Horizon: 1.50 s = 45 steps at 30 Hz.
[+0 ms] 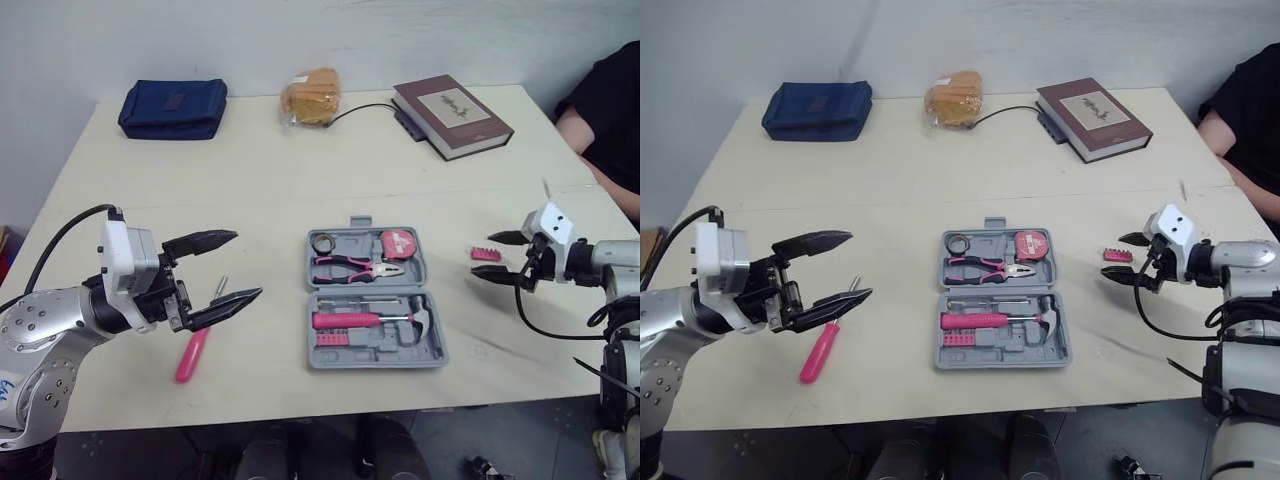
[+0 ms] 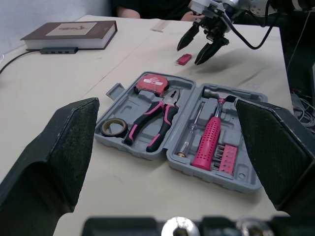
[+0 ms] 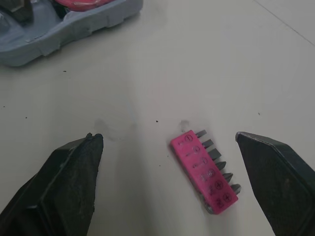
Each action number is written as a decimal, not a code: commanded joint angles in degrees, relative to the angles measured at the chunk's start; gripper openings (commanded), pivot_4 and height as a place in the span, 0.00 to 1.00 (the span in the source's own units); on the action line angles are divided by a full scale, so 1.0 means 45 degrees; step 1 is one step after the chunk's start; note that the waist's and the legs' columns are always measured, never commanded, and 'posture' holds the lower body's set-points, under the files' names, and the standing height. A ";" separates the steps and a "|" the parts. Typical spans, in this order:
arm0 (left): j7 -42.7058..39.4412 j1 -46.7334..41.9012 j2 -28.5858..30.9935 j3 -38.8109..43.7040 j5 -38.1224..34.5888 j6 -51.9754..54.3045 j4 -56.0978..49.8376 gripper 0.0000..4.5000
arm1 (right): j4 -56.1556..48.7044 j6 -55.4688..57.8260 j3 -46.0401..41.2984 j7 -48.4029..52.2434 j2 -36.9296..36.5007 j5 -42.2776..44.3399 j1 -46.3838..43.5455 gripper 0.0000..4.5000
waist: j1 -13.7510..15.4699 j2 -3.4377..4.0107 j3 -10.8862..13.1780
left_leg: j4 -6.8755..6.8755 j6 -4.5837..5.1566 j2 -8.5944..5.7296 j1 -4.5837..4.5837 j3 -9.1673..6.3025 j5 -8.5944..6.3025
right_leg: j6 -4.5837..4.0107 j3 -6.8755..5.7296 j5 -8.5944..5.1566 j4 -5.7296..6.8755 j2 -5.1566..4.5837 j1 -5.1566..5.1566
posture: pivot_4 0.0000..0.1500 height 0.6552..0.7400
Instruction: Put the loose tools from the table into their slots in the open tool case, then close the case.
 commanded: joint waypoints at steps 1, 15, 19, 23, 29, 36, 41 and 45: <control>0.0045 0.0059 0.0218 0.0230 -0.0336 0.0129 -0.0615 0.99 | 0.0131 -0.0089 0.0096 -0.0330 -0.0266 -0.0387 -0.0314 1.00 | -0.0008 0.0000 0.0000 | 0.0000 0.0000 0.0001 0.0002 0.0001 0.0000 | 0.0000 0.0001 0.0000 0.0000 0.0001 0.0000 | 1.00 1.00; -0.0272 -0.0263 0.1162 0.0452 -0.1284 0.1179 -0.0802 0.99 | 0.0629 0.1536 0.0274 -0.1470 0.0090 -0.1110 -0.0469 1.00 | -0.0013 0.0000 0.0001 | 0.0000 -0.0004 0.0004 0.0003 0.0003 0.0001 | -0.0003 0.0007 -0.0001 0.0003 0.0006 -0.0004 | 1.00 1.00; -0.0394 -0.0373 0.1525 0.0536 -0.1567 0.1466 -0.0783 0.99 | 0.0675 0.1690 0.0257 -0.1751 0.0171 -0.1177 -0.0464 1.00 | -0.0018 -0.0001 0.0000 | 0.0004 -0.0005 0.0002 0.0009 0.0009 0.0001 | -0.0002 0.0017 -0.0001 0.0010 0.0005 -0.0004 | 1.00 1.00; -0.0292 -0.0472 0.1594 0.0557 -0.1754 0.1615 -0.0837 0.99 | 0.0681 0.2073 0.0193 -0.1172 0.0304 -0.1072 -0.0353 1.00 | -0.0020 -0.0001 0.0000 | 0.0004 -0.0006 0.0003 0.0009 0.0010 -0.0001 | -0.0002 0.0020 -0.0001 0.0010 0.0008 -0.0004 | 1.00 1.00; -0.0130 -0.0426 0.1429 0.0461 -0.1792 0.1607 -0.0924 1.00 | 0.0620 0.2736 0.0020 0.0592 0.0389 -0.0860 -0.0179 0.89 | -0.0032 -0.0001 0.0000 | 0.0002 -0.0014 0.0014 0.0009 0.0009 -0.0005 | -0.0005 0.0020 -0.0003 0.0006 0.0027 -0.0004 | 1.00 1.00; -0.0079 -0.0502 0.1181 0.0113 -0.1700 0.1488 -0.0911 1.00 | 0.0469 0.1681 -0.0237 -0.0590 0.0360 -0.0855 0.0174 0.20 | -0.0022 -0.0004 -0.0002 | 0.0002 -0.0016 0.0014 0.0009 0.0009 -0.0006 | -0.0006 0.0019 -0.0003 0.0005 0.0028 -0.0004 | 1.00 1.00; -0.0146 -0.0815 0.0928 -0.0253 -0.1447 0.1267 -0.0622 1.00 | 0.0324 0.0914 -0.0634 -0.0501 0.0469 -0.0492 0.0343 0.13 | -0.0017 -0.0017 -0.0009 | 0.0014 -0.0014 0.0003 0.0016 0.0023 -0.0005 | 0.0002 0.0043 0.0002 0.0015 0.0023 -0.0002 | 1.00 1.00; -0.0139 -0.0988 0.0717 -0.0565 -0.1275 0.1100 -0.0524 1.00 | 0.0222 0.0760 -0.0946 -0.0406 0.0423 -0.0127 0.0326 0.13 | -0.0017 -0.0016 -0.0008 | 0.0012 -0.0016 0.0011 0.0017 0.0026 -0.0006 | 0.0001 0.0048 0.0001 0.0016 0.0032 -0.0003 | 1.00 1.00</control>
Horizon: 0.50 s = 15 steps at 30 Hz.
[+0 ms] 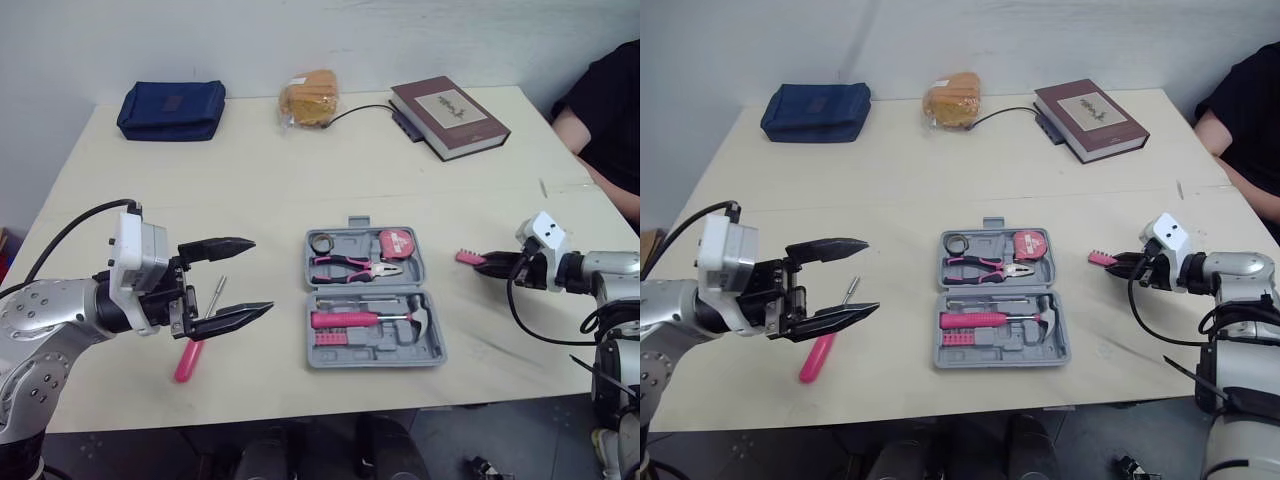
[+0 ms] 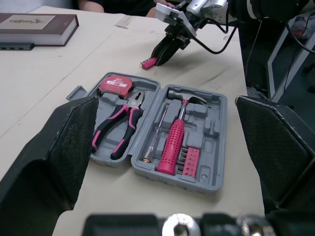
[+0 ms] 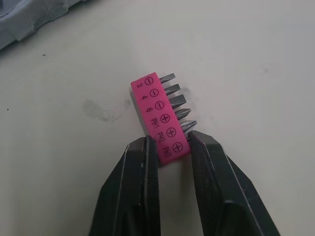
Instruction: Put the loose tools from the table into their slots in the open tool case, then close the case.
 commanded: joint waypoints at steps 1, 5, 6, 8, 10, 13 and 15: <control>-0.0044 -0.0223 -0.0131 -0.0100 0.0177 -0.0341 -0.0026 1.00 | -0.0299 -0.0163 -0.0311 0.0199 -0.0044 0.0378 0.0124 0.13 | 0.0003 0.0001 0.0001 | -0.0002 0.0000 0.0000 0.0000 0.0001 0.0000 | 0.0000 0.0000 0.0000 -0.0001 0.0000 -0.0001 | 1.00 1.00; -0.0079 -0.0201 -0.0407 -0.0363 0.0452 -0.0594 0.0055 1.00 | -0.1084 0.0815 -0.0298 0.0286 -0.0067 0.0616 0.0130 0.13 | 0.0007 0.0006 0.0003 | -0.0002 0.0001 -0.0001 -0.0004 0.0002 0.0000 | 0.0000 0.0001 0.0000 -0.0002 -0.0001 -0.0005 | 1.00 1.00; -0.0097 -0.0172 -0.0479 -0.0419 0.0530 -0.0656 0.0062 1.00 | -0.1576 0.1584 -0.0376 0.0590 -0.0095 0.0864 0.0189 0.13 | 0.0010 0.0007 0.0004 | -0.0002 0.0000 -0.0001 -0.0004 0.0003 0.0000 | 0.0000 0.0001 0.0000 -0.0002 -0.0001 -0.0005 | 1.00 1.00; -0.0089 -0.0124 -0.0629 -0.0554 0.0647 -0.0762 0.0052 1.00 | -0.2671 0.3448 -0.0428 0.0933 -0.0233 0.1239 0.0478 0.13 | 0.0028 0.0008 0.0005 | -0.0002 0.0001 -0.0001 -0.0014 0.0008 0.0000 | 0.0000 0.0014 0.0000 0.0008 -0.0002 -0.0026 | 1.00 1.00; -0.0128 -0.0070 -0.0782 -0.0720 0.0764 -0.0891 0.0067 1.00 | -0.4333 0.5486 -0.0194 0.0793 -0.0526 0.1218 0.1257 0.13 | 0.0045 0.0009 0.0004 | -0.0002 0.0001 0.0001 -0.0017 0.0017 0.0000 | 0.0000 0.0029 0.0000 0.0013 -0.0002 -0.0038 | 1.00 1.00; -0.0243 -0.0058 -0.0954 -0.1039 0.1054 -0.1110 0.0132 1.00 | -0.7517 0.7523 -0.0660 0.0121 -0.0641 0.1830 0.3080 0.13 | 0.0193 0.0008 0.0004 | -0.0004 0.0001 0.0002 -0.0037 0.0002 0.0000 | -0.0001 0.0046 -0.0001 0.0010 -0.0008 -0.0049 | 1.00 1.00; -0.0231 -0.0100 -0.1103 -0.1259 0.1224 -0.1230 0.0154 1.00 | -0.9417 0.8982 -0.1093 -0.0377 -0.0679 0.2397 0.4107 0.13 | 0.0263 0.0008 0.0004 | -0.0003 0.0001 -0.0004 -0.0039 0.0028 0.0000 | 0.0000 0.0045 0.0000 0.0029 -0.0010 -0.0075 | 1.00 1.00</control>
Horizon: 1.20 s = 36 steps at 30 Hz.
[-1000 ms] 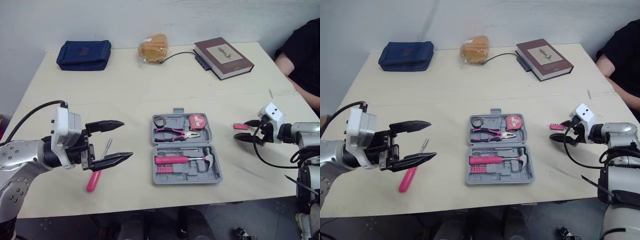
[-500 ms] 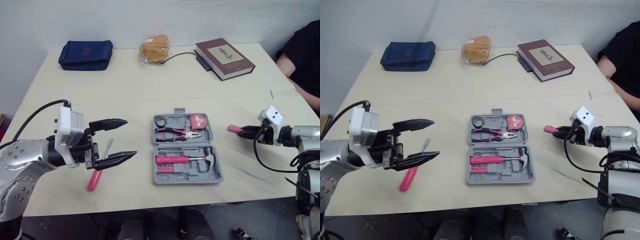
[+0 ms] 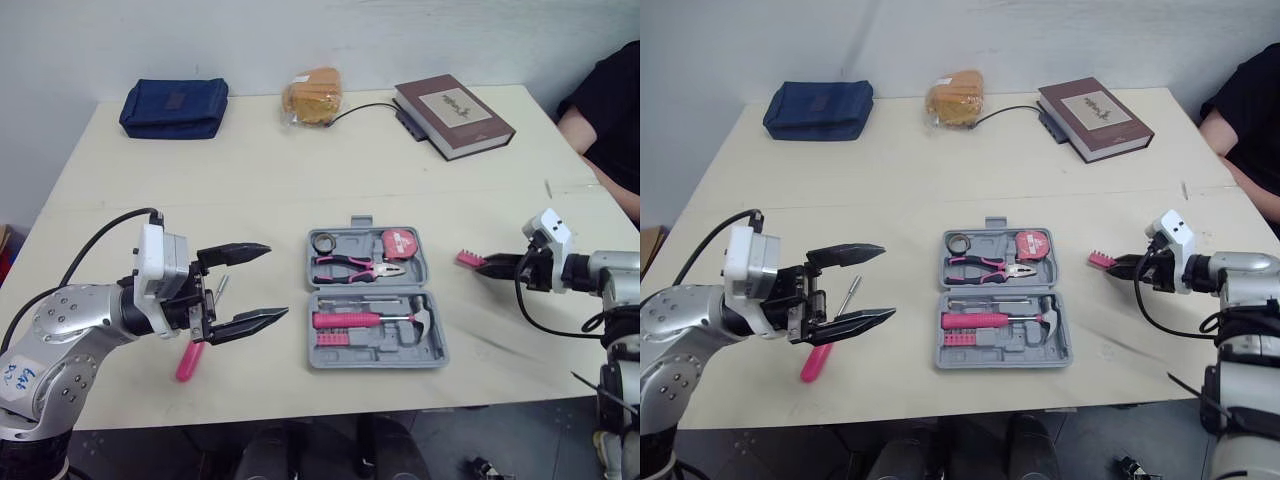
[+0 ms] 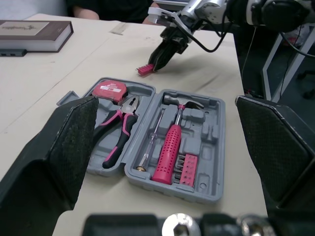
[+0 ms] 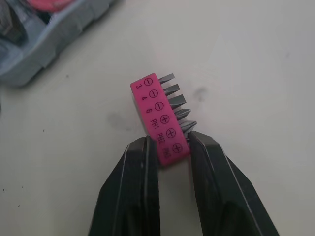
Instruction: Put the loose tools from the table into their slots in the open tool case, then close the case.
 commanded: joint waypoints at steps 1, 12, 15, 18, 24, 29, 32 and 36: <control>-0.0022 -0.0161 -0.0236 -0.0239 0.0270 -0.0407 -0.0049 1.00 | -0.3135 0.2418 -0.0706 -0.0644 -0.0461 0.0980 0.1381 0.13 | 0.0098 -0.0001 0.0000 | 0.0001 0.0001 -0.0004 0.0004 0.0023 0.0000 | 0.0000 0.0014 0.0000 0.0022 -0.0006 -0.0017 | 1.00 1.00; -0.0176 0.0148 -0.0681 -0.0621 0.0528 -0.0821 0.0061 1.00 | -1.0657 0.5810 -0.2497 -0.2124 -0.0450 0.3393 0.6772 0.13 | 0.0206 -0.0007 0.0002 | -0.0007 0.0009 0.0004 0.0002 0.0062 -0.0006 | -0.0006 0.0048 -0.0003 0.0049 0.0002 -0.0064 | 1.00 1.00; -0.0077 -0.0046 -0.0718 -0.0750 0.0466 -0.0731 -0.0005 1.00 | -1.0883 0.4990 -0.2684 -0.2814 -0.0319 0.3202 0.7492 0.13 | 0.0194 -0.0007 0.0002 | -0.0007 0.0024 -0.0006 0.0010 0.0074 -0.0021 | -0.0001 0.0061 0.0000 0.0003 -0.0006 -0.0064 | 1.00 1.00; -0.0173 -0.0237 -0.0700 -0.0935 0.0437 -0.0664 0.0007 1.00 | -1.0724 0.4365 -0.2673 -0.2776 -0.0435 0.3266 0.8029 0.35 | 0.0195 -0.0013 0.0001 | -0.0007 0.0023 -0.0005 0.0011 0.0079 -0.0030 | -0.0001 0.0064 0.0000 -0.0001 -0.0002 -0.0066 | 1.00 1.00; -0.0457 -0.0498 -0.0468 -0.0932 0.0371 -0.0546 0.0190 1.00 | -1.0244 0.0533 -0.3455 -0.0558 -0.0645 0.4022 0.8753 0.95 | 0.0242 -0.0039 -0.0001 | -0.0005 0.0031 -0.0014 0.0009 0.0084 -0.0027 | 0.0004 0.0067 0.0003 -0.0007 -0.0001 -0.0064 | 1.00 1.00; -0.0737 -0.0614 -0.0309 -0.0918 0.0304 -0.0468 0.0272 1.00 | -0.8354 -0.2323 -0.3373 0.1097 -0.1062 0.3966 0.8539 0.99 | 0.0198 -0.0045 0.0003 | -0.0006 0.0032 -0.0008 0.0015 0.0086 -0.0028 | 0.0004 0.0069 0.0003 -0.0009 0.0011 -0.0061 | 1.00 1.00; -0.0752 -0.0865 -0.0308 -0.1026 0.0326 -0.0354 0.0324 1.00 | -0.6391 -0.4585 -0.2358 0.2347 -0.1002 0.3501 0.7337 0.99 | 0.0137 -0.0058 0.0005 | -0.0006 0.0032 -0.0006 0.0020 0.0092 -0.0027 | 0.0004 0.0071 0.0002 -0.0006 0.0013 -0.0063 | 1.00 1.00; -0.0893 -0.1165 -0.0237 -0.1098 0.0232 -0.0135 0.0277 1.00 | -0.4201 -0.5472 -0.1377 0.2656 -0.0753 0.3142 0.5597 0.99 | 0.0133 -0.0060 0.0009 | -0.0005 0.0026 -0.0003 0.0038 0.0111 -0.0021 | 0.0001 0.0089 0.0001 0.0005 0.0021 -0.0062 | 1.00 1.00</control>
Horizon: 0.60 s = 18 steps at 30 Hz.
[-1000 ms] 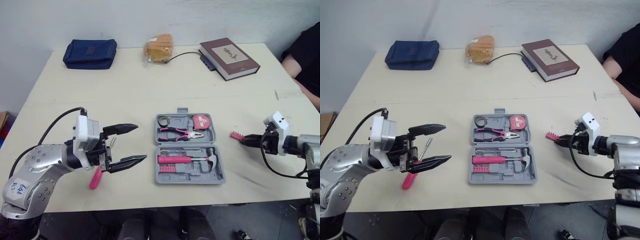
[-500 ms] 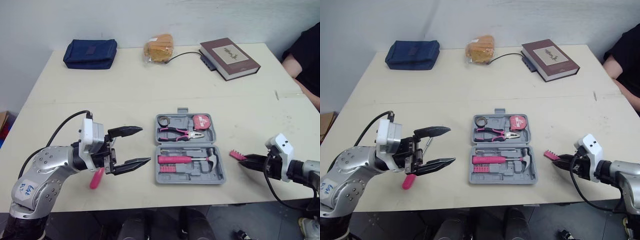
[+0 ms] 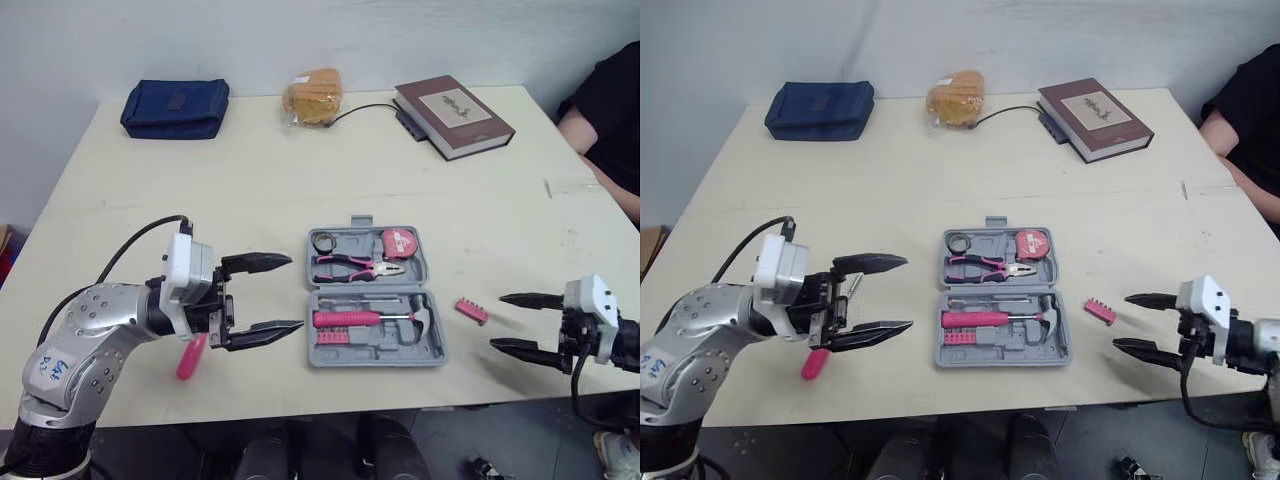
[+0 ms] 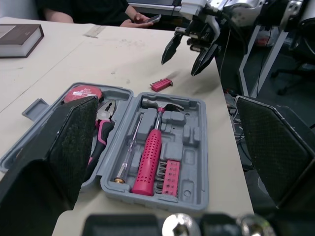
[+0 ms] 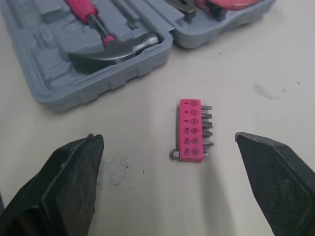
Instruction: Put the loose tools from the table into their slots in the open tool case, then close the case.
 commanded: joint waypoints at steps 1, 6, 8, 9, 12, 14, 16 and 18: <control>-0.0181 -0.0151 0.0186 0.0072 -0.0175 0.0075 -0.0085 1.00 | 0.1303 -0.0657 0.0510 0.0123 0.0175 -0.0246 -0.1023 0.99 | 0.0016 0.0002 0.0000 | 0.0000 -0.0002 -0.0001 -0.0003 0.0002 0.0002 | 0.0000 0.0003 0.0000 0.0003 -0.0002 -0.0003 | 1.00 1.00; -0.0193 -0.0147 0.0238 0.0226 -0.0187 0.0186 -0.0118 1.00 | 0.1991 -0.0697 0.1211 -0.0142 0.0608 -0.0389 -0.1858 0.99 | 0.0063 0.0001 0.0001 | 0.0010 -0.0005 0.0004 -0.0011 -0.0005 0.0009 | -0.0001 -0.0005 -0.0001 0.0046 -0.0004 -0.0002 | 1.00 1.00; -0.0188 -0.0151 0.0254 0.0267 -0.0203 0.0216 -0.0126 1.00 | 0.2091 -0.0617 0.1334 -0.0197 0.0650 -0.0368 -0.1961 0.99 | 0.0064 0.0001 0.0001 | 0.0015 -0.0001 -0.0003 -0.0010 -0.0004 0.0011 | -0.0001 -0.0002 -0.0001 0.0043 -0.0016 -0.0001 | 1.00 1.00; -0.0155 -0.0068 0.0285 0.0338 -0.0241 0.0257 -0.0218 1.00 | 0.2130 -0.0631 0.1487 -0.0086 0.0584 -0.0454 -0.1955 0.99 | 0.0064 0.0001 0.0001 | 0.0017 0.0000 -0.0003 -0.0011 -0.0005 0.0012 | -0.0001 -0.0002 -0.0001 0.0043 -0.0018 -0.0002 | 1.00 1.00; -0.0108 0.0163 0.0373 0.0477 -0.0299 0.0319 -0.0405 1.00 | 0.2118 -0.0446 0.1699 0.0127 0.0501 -0.0456 -0.1945 0.99 | 0.0031 0.0002 0.0000 | 0.0016 -0.0001 0.0003 -0.0011 -0.0006 0.0011 | -0.0001 -0.0002 -0.0001 0.0045 -0.0014 -0.0003 | 1.00 1.00; -0.0093 0.0205 0.0397 0.0488 -0.0308 0.0305 -0.0415 1.00 | 0.2175 -0.0464 0.1708 0.0029 0.0516 -0.0444 -0.1979 0.99 | 0.0027 0.0002 0.0001 | 0.0015 -0.0002 0.0003 -0.0011 -0.0006 0.0011 | -0.0002 -0.0002 -0.0001 0.0046 -0.0014 -0.0004 | 1.00 1.00; -0.0081 0.0216 0.0410 0.0497 -0.0322 0.0304 -0.0423 1.00 | 0.2366 -0.0664 0.1690 -0.0084 0.0495 -0.0526 -0.1974 0.99 | 0.0028 0.0002 0.0000 | 0.0015 -0.0002 0.0003 -0.0010 -0.0006 0.0011 | -0.0002 -0.0002 -0.0001 0.0043 -0.0014 -0.0005 | 1.00 1.00; -0.0103 0.0233 0.0432 0.0510 -0.0314 0.0293 -0.0414 1.00 | 0.2673 -0.0893 0.1606 -0.0226 0.0472 -0.0611 -0.1961 0.99 | 0.0033 0.0002 0.0000 | 0.0015 -0.0002 0.0002 -0.0009 -0.0005 0.0011 | -0.0002 -0.0001 -0.0001 0.0044 -0.0016 -0.0004 | 1.00 1.00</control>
